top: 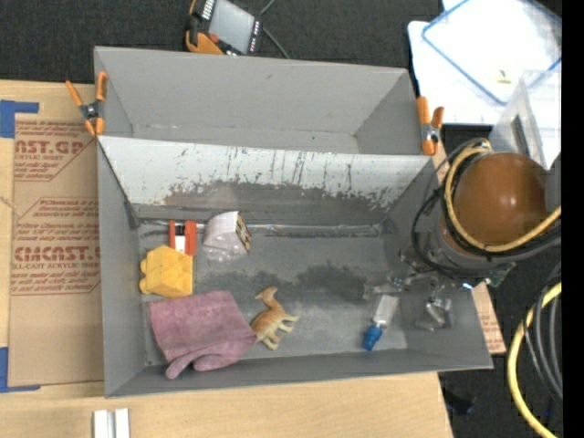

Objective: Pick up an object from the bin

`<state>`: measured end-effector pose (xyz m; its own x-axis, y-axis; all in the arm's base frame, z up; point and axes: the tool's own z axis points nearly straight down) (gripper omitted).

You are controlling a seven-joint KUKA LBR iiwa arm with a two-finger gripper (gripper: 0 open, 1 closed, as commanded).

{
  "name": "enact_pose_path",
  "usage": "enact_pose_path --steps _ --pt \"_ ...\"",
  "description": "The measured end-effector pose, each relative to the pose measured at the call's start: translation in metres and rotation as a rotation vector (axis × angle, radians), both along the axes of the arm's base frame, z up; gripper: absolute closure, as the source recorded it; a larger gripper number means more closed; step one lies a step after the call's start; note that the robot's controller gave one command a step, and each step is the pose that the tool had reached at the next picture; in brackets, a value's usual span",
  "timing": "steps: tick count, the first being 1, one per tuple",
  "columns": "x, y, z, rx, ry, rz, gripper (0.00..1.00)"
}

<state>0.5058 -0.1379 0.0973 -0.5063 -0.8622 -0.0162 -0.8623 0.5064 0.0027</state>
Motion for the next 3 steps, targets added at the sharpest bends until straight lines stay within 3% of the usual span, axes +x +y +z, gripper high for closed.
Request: enact_pose_path --steps 1,2,3 --pt "0.002 -0.008 -0.028 -0.003 0.004 -0.07 1.0" --pt "0.002 -0.008 -0.027 -0.003 0.004 -0.069 1.0" --pt "0.0 -0.008 0.005 -0.002 0.009 -0.07 1.0"
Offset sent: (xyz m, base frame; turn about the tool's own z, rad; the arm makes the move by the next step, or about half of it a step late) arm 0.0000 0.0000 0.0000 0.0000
